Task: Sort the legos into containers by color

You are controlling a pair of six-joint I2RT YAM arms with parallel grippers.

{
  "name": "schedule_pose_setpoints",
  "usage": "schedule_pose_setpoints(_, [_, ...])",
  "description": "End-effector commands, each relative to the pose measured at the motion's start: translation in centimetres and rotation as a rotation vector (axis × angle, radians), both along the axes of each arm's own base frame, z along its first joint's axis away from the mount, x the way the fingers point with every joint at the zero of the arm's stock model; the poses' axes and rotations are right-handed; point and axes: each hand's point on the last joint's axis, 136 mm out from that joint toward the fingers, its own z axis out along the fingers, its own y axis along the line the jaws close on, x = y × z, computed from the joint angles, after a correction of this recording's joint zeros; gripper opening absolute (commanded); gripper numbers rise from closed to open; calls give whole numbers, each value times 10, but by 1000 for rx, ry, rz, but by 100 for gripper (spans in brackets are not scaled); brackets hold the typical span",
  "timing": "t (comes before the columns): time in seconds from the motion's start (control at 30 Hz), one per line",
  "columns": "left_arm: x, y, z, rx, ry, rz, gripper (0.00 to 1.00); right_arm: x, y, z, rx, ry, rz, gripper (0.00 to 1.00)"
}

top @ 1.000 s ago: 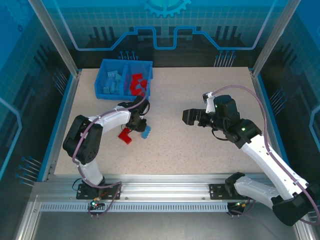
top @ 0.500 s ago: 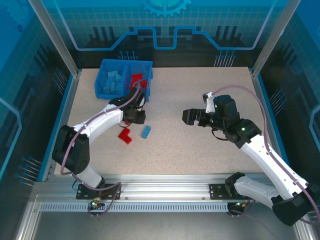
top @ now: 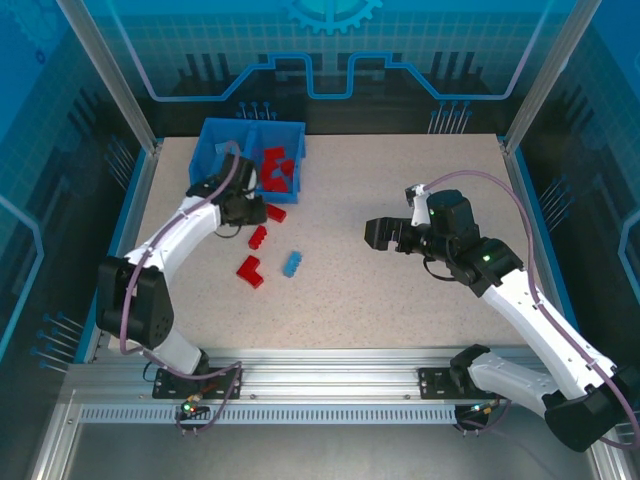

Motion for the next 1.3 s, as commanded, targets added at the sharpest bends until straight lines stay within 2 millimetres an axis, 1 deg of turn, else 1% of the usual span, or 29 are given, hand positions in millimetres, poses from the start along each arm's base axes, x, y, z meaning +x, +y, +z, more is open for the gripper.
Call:
schedule_pose_setpoints(0.0, [37,20,66,-56,-197,65,24,1,-3,4,15,6,-13,100])
schedule_pose_setpoints(0.1, [71,44,90,-47,-262,113,24,1,-2,5,21,6,-12,100])
schedule_pose_setpoints(0.17, [96,63,93,-26,-269,154,24,0,-2,7,23,7,-12,100])
schedule_pose_setpoints(0.27, [134,88,86,-25,-267,208,24,-3,-5,10,20,2,-18,100])
schedule_pose_setpoints(0.3, [147,95,78,-33,-255,217,24,-4,-6,11,19,-1,-22,100])
schedule_pose_setpoints(0.37, [169,105,65,-56,-225,232,28,-6,-9,13,18,-8,-29,100])
schedule_pose_setpoints(0.43, [185,110,54,-84,-193,236,36,-7,-11,15,19,-15,-34,100])
schedule_pose_setpoints(0.47, [191,112,52,-94,-184,237,43,-8,-12,16,18,-18,-38,100])
schedule_pose_setpoints(0.5, [195,112,52,-98,-188,233,52,-8,-13,16,15,-19,-40,100])
schedule_pose_setpoints(0.57, [199,108,62,-116,-214,217,64,-8,-13,16,10,-22,-40,100])
schedule_pose_setpoints(0.63, [196,104,79,-142,-244,211,68,-6,-11,16,2,-22,-38,100])
schedule_pose_setpoints(0.67, [192,101,87,-161,-257,209,68,-4,-9,15,-4,-20,-34,100])
schedule_pose_setpoints(0.7, [185,97,101,-185,-278,207,69,-1,-7,14,-12,-18,-32,100])
schedule_pose_setpoints(0.73, [178,94,109,-208,-287,205,69,2,-5,15,-22,-19,-31,100])
schedule_pose_setpoints(0.77, [167,88,120,-240,-297,201,69,6,0,13,-38,-13,-22,100])
schedule_pose_setpoints(0.8, [152,82,137,-272,-321,191,71,11,7,12,-57,-8,-10,100])
schedule_pose_setpoints(0.83, [138,76,148,-293,-342,183,72,15,14,12,-75,-8,3,100])
schedule_pose_setpoints(0.9, [100,62,177,-319,-408,147,75,25,38,10,-106,6,44,100])
schedule_pose_setpoints(0.93, [83,58,189,-316,-439,128,77,30,53,7,-114,21,74,100])
schedule_pose_setpoints(0.97, [62,54,196,-308,-461,111,79,34,68,3,-116,37,101,100])
schedule_pose_setpoints(1.0, [40,49,205,-298,-488,82,82,39,88,-2,-112,61,137,100])
schedule_pose_setpoints(1.03, [22,45,211,-285,-508,54,84,43,104,-5,-102,78,161,100])
schedule_pose_setpoints(1.1, [-18,39,213,-237,-533,-18,90,54,136,-21,-92,139,190,99])
schedule_pose_setpoints(1.13, [-34,38,211,-212,-541,-46,93,59,147,-26,-90,158,187,99])
schedule_pose_setpoints(1.2, [-69,37,202,-147,-551,-108,98,72,169,-46,-95,211,151,99])
schedule_pose_setpoints(1.27, [-96,39,188,-88,-551,-150,99,83,192,-69,-86,281,133,100])
